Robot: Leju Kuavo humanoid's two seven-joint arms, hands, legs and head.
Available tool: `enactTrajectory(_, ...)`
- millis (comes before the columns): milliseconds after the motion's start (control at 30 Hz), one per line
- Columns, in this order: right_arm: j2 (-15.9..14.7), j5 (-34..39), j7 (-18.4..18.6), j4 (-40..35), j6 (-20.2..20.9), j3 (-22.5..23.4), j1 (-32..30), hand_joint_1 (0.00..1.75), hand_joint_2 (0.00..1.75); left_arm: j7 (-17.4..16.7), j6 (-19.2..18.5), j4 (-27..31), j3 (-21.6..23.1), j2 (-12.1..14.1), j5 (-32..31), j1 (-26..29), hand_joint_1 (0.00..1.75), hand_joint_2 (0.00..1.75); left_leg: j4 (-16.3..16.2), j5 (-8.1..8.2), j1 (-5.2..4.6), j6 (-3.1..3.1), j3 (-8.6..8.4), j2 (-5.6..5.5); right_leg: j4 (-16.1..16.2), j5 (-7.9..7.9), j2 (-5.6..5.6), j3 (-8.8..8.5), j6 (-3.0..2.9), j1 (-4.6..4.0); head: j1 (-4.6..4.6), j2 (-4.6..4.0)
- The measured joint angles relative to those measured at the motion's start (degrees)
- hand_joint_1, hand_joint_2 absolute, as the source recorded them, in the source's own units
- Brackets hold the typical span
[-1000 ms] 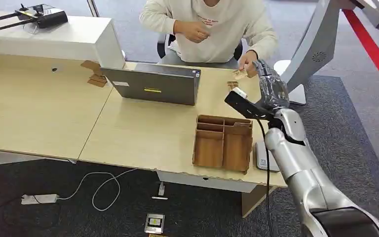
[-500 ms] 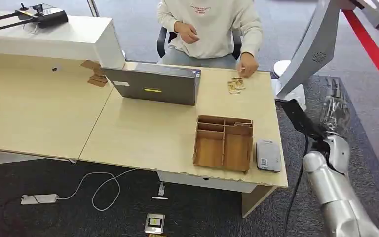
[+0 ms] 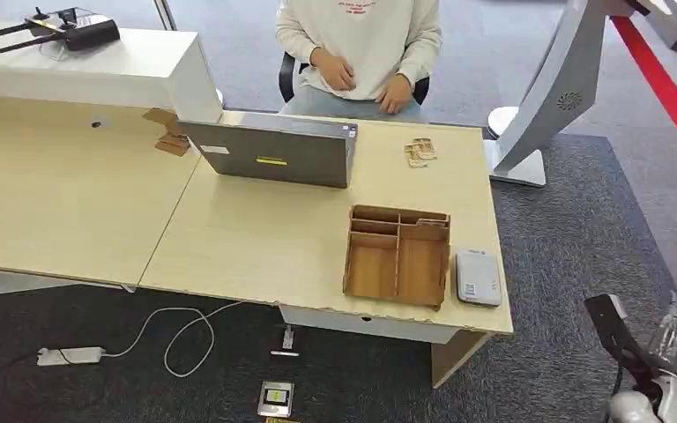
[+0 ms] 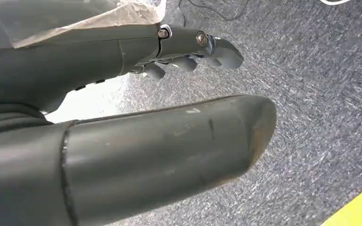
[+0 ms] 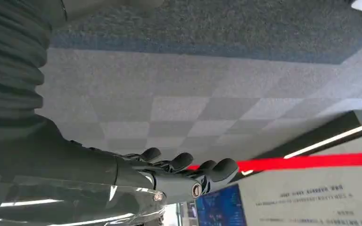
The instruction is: Pass the card to the sensor for recognition and then transmit it.
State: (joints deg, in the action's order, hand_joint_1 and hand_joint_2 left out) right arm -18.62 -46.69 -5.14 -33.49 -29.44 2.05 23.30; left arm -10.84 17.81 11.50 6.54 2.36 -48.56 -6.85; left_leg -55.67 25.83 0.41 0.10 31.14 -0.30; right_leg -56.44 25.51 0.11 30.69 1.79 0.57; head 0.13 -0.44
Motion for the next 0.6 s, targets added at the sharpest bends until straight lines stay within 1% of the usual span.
enactTrajectory(133, 1.84, 0.04, -0.11, 1.07, 1.64, 0.39, 0.42, 0.00, 1.75, 0.28, 0.04, 0.00, -0.02, -0.28, -0.22, -0.21, 0.00, 0.00, 0.00, -0.06, 0.00, -0.01, -0.01, 0.00, -0.02, -0.01, 0.00, -0.03, 0.00, -0.01, 0.00, 0.00)
enactTrajectory(333, 3.78, 2.30, -0.11, 1.25, 3.54, 0.39, 1.69, 0.00, 1.75, 1.22, 0.07, 0.00, 0.00, -0.44, -1.18, -0.29, 0.00, 0.00, -0.01, -0.07, -0.01, -0.01, -0.02, 0.01, -0.02, -0.01, -0.01, -0.06, 0.00, 0.00, 0.02, 0.00)
enactTrajectory(433, 4.63, 4.77, 0.28, 0.25, 5.27, 0.37, 1.82, 0.00, 1.75, 1.31, 0.09, 0.00, 0.00, -0.46, -1.53, -0.28, 0.00, 0.00, -0.01, -0.07, -0.02, -0.01, -0.01, 0.00, -0.02, -0.01, -0.01, -0.06, 0.00, 0.02, 0.00, 0.00)
enactTrajectory(600, 5.86, 6.80, 0.94, -1.55, 6.21, 0.33, 2.14, 0.00, 1.75, 1.49, 0.09, 0.00, 0.00, -0.46, -1.88, -0.30, 0.00, 0.00, 0.00, -0.07, -0.01, -0.01, -0.02, 0.01, -0.02, -0.01, -0.01, -0.06, 0.00, 0.01, 0.02, 0.00)
